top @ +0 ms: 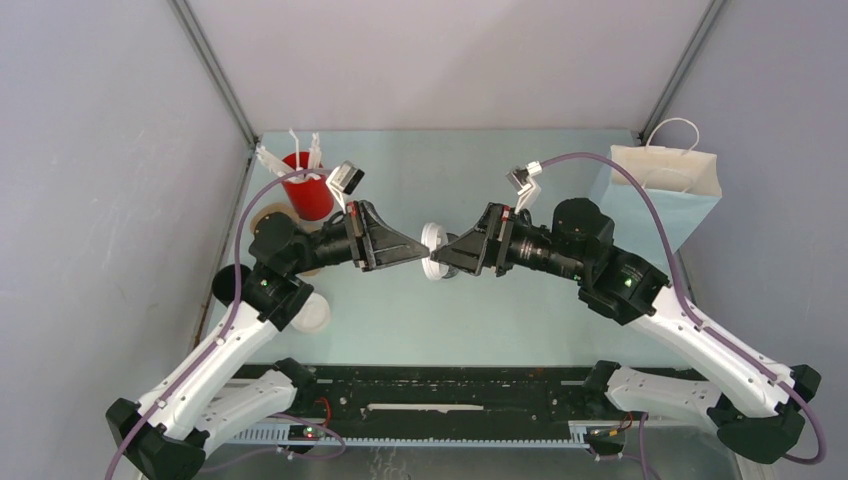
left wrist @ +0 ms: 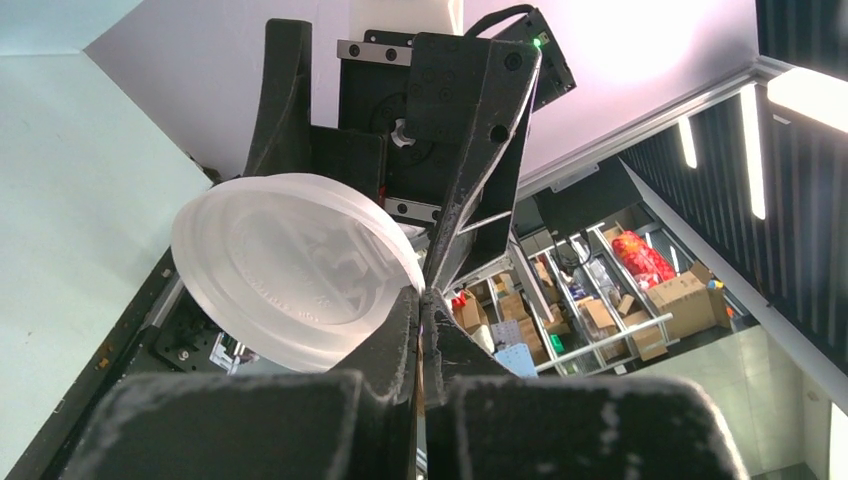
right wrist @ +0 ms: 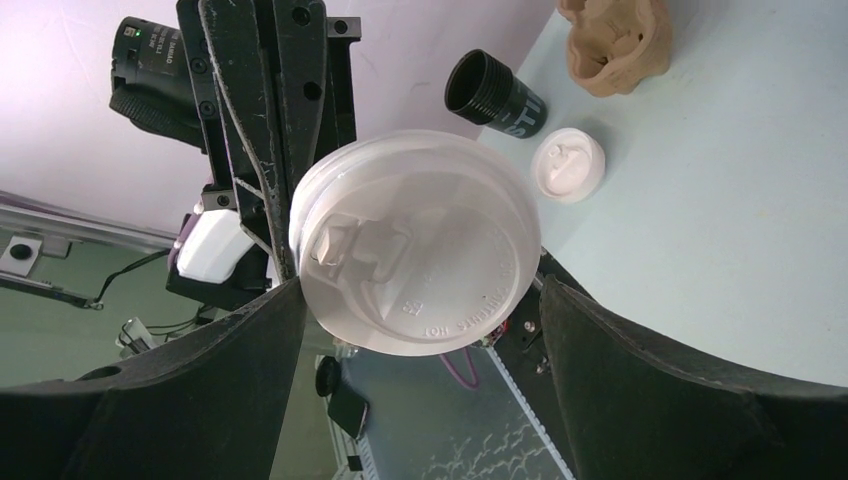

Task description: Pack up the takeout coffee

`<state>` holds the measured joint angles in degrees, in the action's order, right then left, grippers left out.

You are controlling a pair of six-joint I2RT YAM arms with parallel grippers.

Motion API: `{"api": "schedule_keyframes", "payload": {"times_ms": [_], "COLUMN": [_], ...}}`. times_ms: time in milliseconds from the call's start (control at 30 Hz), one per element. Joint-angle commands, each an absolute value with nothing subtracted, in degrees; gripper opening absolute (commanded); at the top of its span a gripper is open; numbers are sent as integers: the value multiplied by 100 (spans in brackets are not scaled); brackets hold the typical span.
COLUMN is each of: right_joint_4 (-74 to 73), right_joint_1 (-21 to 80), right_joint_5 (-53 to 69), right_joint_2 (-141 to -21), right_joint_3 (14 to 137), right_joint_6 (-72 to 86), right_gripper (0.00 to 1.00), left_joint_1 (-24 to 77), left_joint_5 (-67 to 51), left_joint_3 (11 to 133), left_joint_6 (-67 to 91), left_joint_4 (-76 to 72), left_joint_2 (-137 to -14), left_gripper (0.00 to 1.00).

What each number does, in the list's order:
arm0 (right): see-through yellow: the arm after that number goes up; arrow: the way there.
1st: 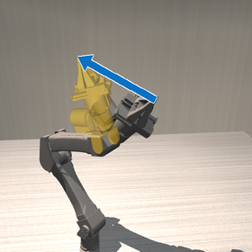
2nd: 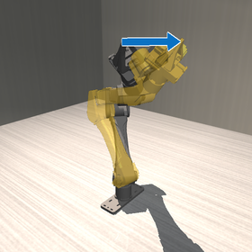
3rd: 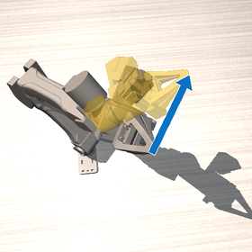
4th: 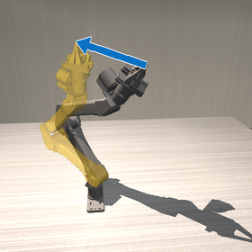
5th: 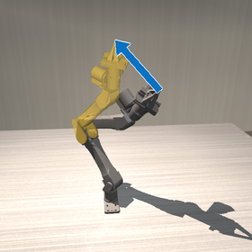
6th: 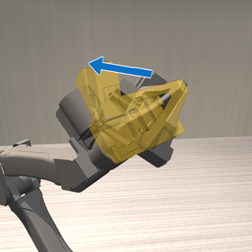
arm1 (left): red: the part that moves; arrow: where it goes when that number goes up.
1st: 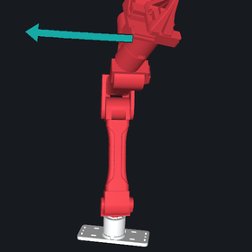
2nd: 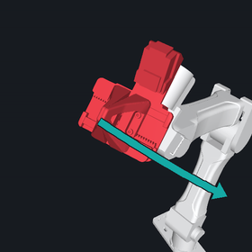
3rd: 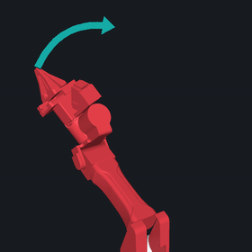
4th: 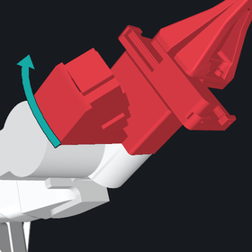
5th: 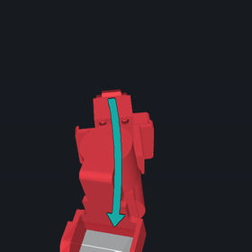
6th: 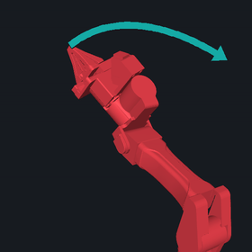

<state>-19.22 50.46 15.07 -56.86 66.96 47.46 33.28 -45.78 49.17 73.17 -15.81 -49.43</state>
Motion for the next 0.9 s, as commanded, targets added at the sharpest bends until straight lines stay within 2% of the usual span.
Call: {"api": "schedule_keyframes", "payload": {"times_ms": [0,333,867], "right_joint_4": [-1451,-1480,-497], "right_joint_1": [5089,5098,5141], "right_joint_5": [1553,1556,2084], "right_joint_2": [-5439,-5363,-5307], "right_joint_3": [6422,6408,6141], "right_joint_6": [4683,4554,4598], "right_gripper": [94,99,100], "left_joint_1": [3373,3403,3505], "left_joint_5": [-4829,-4908,-4967], "left_joint_3": [4923,4939,5000], "left_joint_6": [7453,7496,7620], "left_joint_4": [-2017,-2103,-2303], "left_joint_2": [-4803,-4817,-4806], "left_gripper": [0,0,0]}}
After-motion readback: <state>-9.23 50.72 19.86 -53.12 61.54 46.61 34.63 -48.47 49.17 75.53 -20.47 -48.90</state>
